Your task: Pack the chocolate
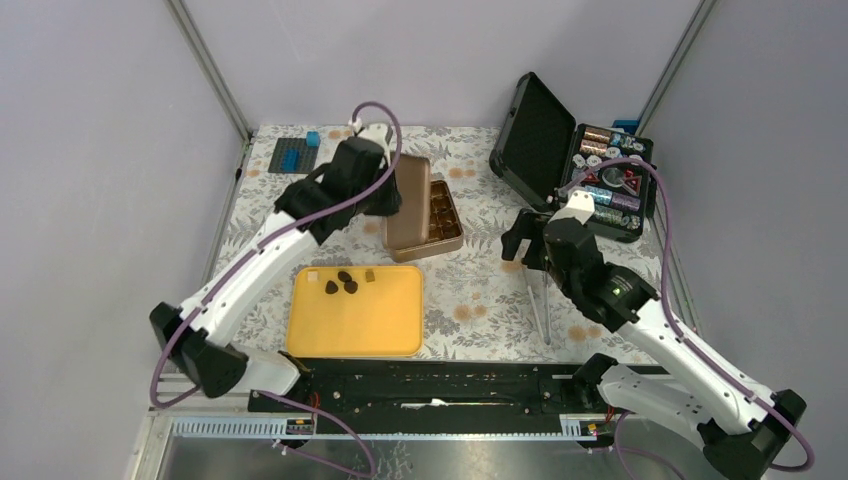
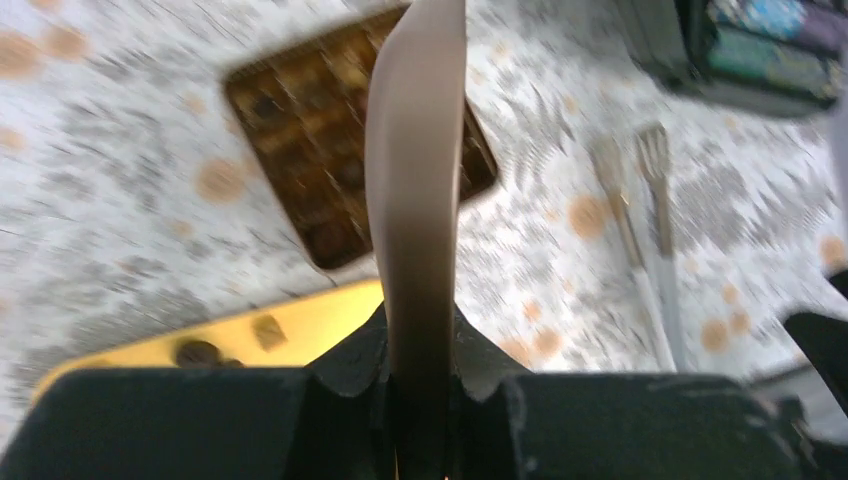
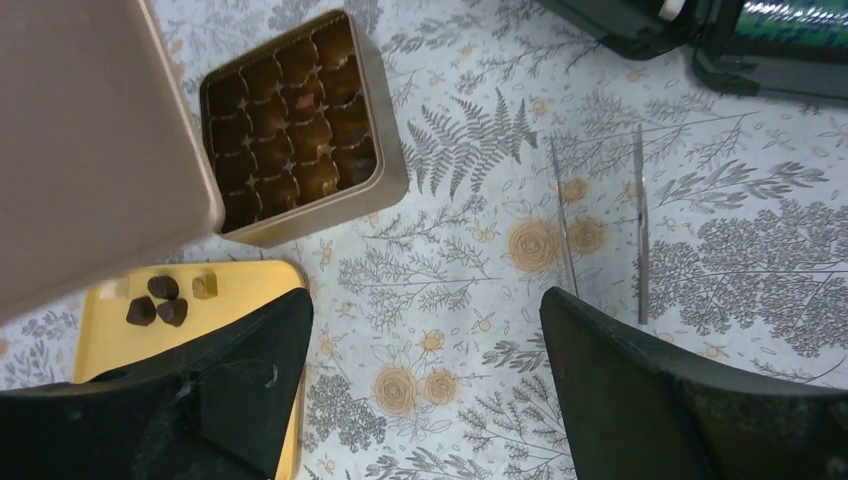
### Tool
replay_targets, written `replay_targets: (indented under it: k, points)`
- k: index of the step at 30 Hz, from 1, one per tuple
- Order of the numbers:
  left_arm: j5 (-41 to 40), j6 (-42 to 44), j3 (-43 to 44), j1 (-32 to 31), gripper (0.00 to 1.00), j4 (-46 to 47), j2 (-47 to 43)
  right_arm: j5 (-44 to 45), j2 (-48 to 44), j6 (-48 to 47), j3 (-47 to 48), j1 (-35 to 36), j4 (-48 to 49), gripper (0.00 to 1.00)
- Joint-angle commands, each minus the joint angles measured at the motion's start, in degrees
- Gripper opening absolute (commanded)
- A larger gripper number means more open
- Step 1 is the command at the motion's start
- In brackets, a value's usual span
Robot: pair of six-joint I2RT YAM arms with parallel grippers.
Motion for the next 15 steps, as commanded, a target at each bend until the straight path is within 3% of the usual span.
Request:
replay_targets:
  k: [1, 6, 10, 15]
  points:
    - [-22.2, 9.6, 12.6, 0.0, 0.0, -3.1, 6.2, 4.9, -2.1, -1.3, -0.7, 0.4, -1.6, 0.91]
    - [-41.8, 22.1, 17.3, -2.5, 0.0, 3.2, 15.3, 6.4, -4.2, -1.3, -0.2, 0.3, -4.8, 0.91]
    - [-56.4, 38.5, 13.3, -5.8, 0.0, 19.4, 20.9, 8.1, -5.7, -1.4, 0.4, 0.3, -7.1, 0.92]
    - [-60.1, 55.6, 4.2, -8.2, 0.0, 41.0, 23.6, 9.9, -7.0, -0.9, 0.5, 0.3, -8.7, 0.92]
